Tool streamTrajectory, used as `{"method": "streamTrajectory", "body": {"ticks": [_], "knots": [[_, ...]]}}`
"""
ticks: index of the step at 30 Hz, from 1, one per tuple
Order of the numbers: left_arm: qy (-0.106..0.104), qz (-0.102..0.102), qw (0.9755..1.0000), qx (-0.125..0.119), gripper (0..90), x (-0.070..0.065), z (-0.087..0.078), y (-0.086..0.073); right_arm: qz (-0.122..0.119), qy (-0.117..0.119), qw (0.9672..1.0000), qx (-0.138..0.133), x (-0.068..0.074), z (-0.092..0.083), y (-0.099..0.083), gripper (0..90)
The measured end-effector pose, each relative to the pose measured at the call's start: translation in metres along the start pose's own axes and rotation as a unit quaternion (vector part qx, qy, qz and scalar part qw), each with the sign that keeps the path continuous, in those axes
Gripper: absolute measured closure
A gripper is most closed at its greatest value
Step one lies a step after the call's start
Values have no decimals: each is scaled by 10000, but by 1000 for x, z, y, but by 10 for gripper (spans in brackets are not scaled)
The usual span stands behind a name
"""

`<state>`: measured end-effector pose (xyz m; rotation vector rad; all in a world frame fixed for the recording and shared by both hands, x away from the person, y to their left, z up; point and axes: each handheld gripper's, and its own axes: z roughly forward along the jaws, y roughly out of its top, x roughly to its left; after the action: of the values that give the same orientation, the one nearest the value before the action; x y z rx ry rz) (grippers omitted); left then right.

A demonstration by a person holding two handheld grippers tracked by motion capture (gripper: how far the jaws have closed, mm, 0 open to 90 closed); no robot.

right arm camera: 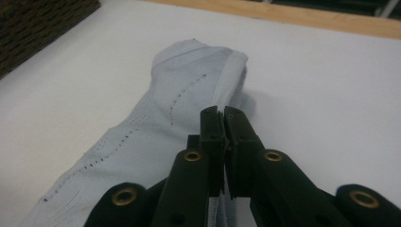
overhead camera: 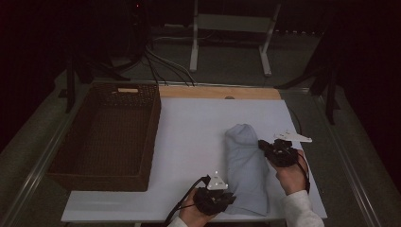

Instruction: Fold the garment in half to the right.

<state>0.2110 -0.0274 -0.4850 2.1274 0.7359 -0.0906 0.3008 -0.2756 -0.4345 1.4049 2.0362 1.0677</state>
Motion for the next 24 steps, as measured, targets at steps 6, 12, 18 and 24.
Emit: {"method": "streamTrajectory", "body": {"ticks": [6, 12, 18, 24], "knots": [[-78, 107, 9999, 77, 785, -5, 8, 3, -4, -215, 9997, 71, -6, 0, -4, 875], [-81, 60, 9999, 123, 753, -4, 12, 3, -39, -265, 9993, 270, -8, 4, -15, 741], [-97, 39, 9999, 117, 679, -4, 13, 4, 44, -151, 9995, 268, -5, -7, -27, 497], [-147, 9, 9999, 1, 600, -4, 10, 6, 12, -150, 9993, 344, -2, -20, -43, 434]]}}
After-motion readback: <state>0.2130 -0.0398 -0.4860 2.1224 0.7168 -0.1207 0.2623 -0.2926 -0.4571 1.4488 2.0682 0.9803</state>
